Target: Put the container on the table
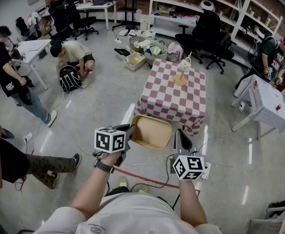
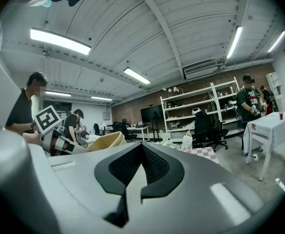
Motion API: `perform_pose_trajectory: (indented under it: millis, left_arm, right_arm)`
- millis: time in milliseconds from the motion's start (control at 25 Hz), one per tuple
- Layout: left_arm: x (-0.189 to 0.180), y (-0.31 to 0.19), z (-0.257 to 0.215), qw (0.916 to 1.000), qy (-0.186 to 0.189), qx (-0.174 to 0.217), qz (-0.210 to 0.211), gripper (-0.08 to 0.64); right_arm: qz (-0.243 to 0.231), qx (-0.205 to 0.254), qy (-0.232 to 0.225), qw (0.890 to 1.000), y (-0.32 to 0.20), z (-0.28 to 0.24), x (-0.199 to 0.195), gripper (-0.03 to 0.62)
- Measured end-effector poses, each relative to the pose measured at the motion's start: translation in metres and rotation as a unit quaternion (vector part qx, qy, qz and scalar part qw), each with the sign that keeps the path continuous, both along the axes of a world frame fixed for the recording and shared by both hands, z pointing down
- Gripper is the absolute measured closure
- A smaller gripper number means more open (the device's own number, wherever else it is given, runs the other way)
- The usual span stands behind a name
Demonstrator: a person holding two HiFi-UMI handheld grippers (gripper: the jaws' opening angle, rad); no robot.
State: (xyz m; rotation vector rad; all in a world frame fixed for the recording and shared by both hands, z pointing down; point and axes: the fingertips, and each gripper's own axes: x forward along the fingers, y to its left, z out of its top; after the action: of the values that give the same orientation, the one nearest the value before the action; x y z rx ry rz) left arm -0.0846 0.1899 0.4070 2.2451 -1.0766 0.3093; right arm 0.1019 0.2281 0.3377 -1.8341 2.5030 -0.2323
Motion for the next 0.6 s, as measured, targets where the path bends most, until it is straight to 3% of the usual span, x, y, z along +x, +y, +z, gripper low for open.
perform_pose_trajectory:
  millis: [600]
  left_arm:
    - [0.007,0.014,0.000,0.9999,0.000,0.007,-0.014,0.532]
  right_arm:
    - [-0.021,0.003,-0.014,1.000,0.011,0.004,0.004,0.583]
